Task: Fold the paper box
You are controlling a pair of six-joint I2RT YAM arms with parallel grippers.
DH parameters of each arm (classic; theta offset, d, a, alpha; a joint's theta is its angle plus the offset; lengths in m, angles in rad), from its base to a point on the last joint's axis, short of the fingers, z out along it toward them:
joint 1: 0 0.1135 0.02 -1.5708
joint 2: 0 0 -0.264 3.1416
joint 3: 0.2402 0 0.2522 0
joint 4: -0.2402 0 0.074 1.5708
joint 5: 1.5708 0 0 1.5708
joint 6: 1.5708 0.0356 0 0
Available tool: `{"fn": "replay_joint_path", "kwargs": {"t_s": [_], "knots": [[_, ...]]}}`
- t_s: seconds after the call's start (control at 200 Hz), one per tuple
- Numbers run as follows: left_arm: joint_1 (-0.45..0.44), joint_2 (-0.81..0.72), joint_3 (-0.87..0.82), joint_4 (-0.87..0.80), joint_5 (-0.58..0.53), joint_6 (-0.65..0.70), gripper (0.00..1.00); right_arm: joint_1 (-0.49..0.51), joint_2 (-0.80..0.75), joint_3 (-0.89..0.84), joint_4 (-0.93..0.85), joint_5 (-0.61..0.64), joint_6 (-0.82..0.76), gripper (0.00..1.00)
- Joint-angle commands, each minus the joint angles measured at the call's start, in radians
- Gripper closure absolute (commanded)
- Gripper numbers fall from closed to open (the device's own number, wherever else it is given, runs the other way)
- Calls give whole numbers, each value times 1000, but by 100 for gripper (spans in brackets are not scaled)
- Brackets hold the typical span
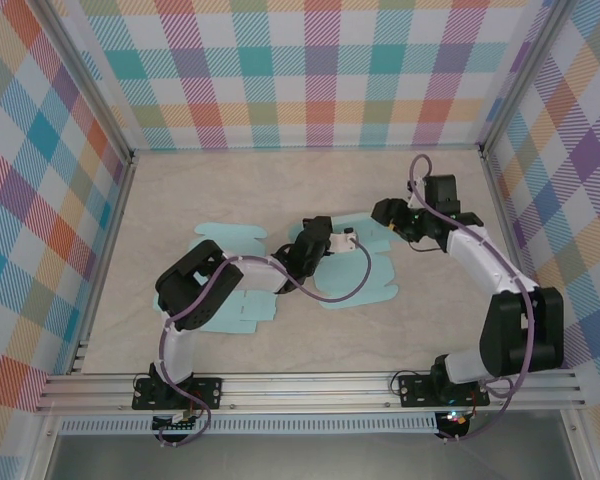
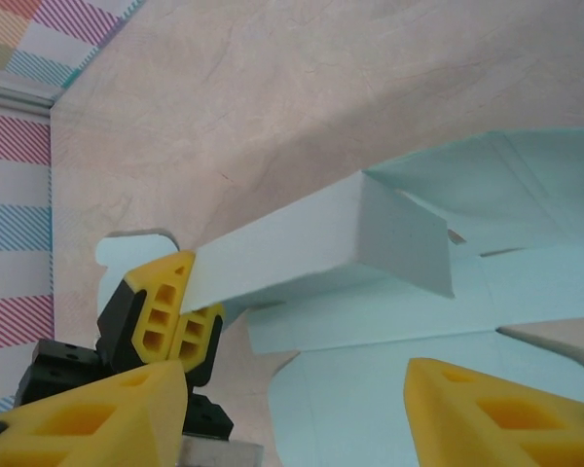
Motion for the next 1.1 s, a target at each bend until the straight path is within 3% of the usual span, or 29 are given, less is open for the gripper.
{"fn": "replay_joint_path", "kwargs": {"t_s": [0.0,0.13,0.575,0.83,1.095], "knots": [[-13,-53,-27,50,30,5,96,-7,-31,-49,-89,70,-49,33],[-11,-69,-43,68,41,3,95,-8,-67,-128,-58,110,-61,13],[-6,-113,-59,56,59,-37,95,-8,70,-190,109,132,-64,14],[32,-119,-35,-28,100,-133,95,-13,167,-180,230,149,-61,14],[100,-142,-3,-156,234,-277,95,-17,228,-182,342,134,-68,14]]}}
